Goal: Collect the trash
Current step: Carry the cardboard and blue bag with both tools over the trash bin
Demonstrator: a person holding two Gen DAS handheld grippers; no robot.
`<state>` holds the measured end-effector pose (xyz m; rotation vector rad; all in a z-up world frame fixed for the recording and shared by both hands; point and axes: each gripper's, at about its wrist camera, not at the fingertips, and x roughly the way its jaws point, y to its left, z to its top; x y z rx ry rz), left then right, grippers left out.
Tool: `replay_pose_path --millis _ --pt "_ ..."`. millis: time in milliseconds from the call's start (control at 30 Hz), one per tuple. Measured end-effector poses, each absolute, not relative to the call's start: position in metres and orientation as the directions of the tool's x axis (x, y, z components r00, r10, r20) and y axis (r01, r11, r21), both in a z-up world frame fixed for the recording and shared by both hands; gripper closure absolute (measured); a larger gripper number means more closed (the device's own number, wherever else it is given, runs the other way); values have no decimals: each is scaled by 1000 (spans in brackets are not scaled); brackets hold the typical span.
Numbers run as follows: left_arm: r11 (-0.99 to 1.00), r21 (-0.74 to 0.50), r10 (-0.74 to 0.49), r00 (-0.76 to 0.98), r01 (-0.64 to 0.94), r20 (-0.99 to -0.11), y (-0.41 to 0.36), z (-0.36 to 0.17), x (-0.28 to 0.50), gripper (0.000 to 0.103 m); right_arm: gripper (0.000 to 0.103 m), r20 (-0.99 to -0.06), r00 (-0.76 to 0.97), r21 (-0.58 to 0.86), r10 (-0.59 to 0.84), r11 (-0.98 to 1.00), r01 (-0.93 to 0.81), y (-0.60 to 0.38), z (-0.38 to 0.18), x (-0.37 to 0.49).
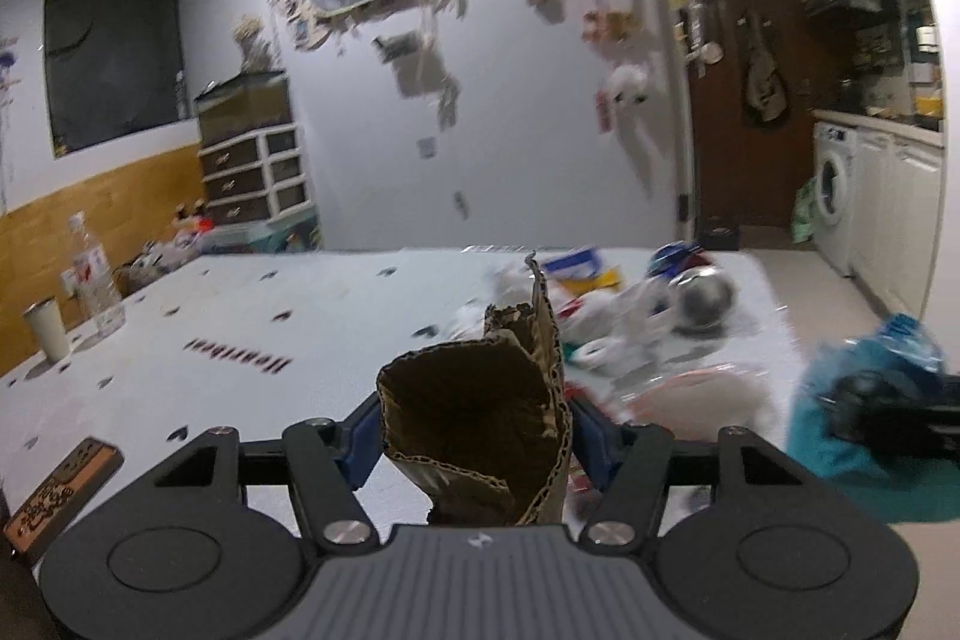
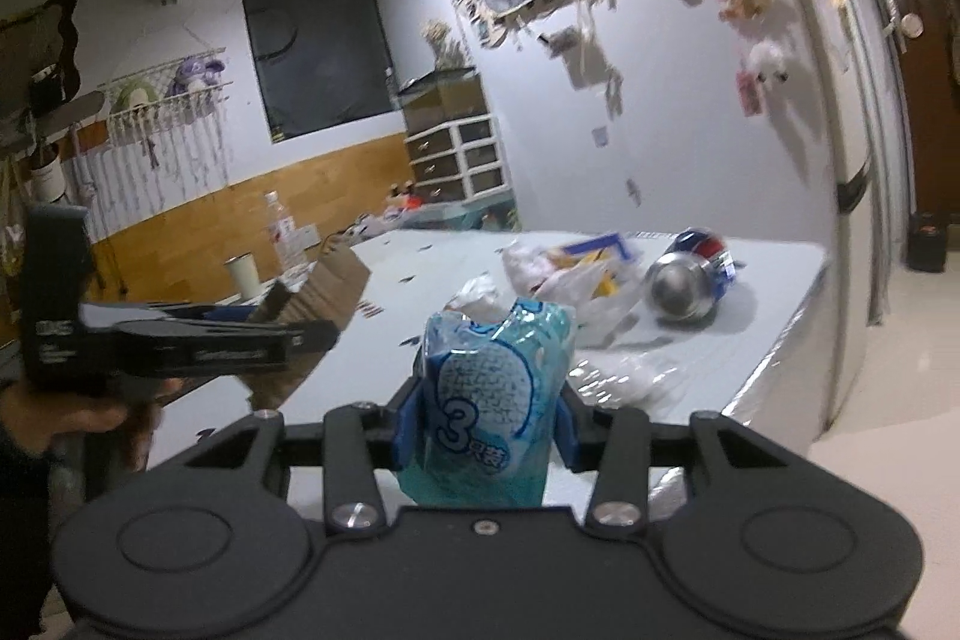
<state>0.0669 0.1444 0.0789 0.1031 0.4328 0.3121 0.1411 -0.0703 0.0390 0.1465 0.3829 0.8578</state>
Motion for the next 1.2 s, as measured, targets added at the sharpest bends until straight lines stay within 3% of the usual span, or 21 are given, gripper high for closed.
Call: replay_pose_path --millis 467,1200 --pt "981 135 182 918 -142 -353 68 94 54 39 58 -242 740 213 628 778 -591 -139 56 127" --pt "990 28 -113 892 139 -437 -75 45 136 39 58 -381 876 146 298 954 -261 -277 31 152"
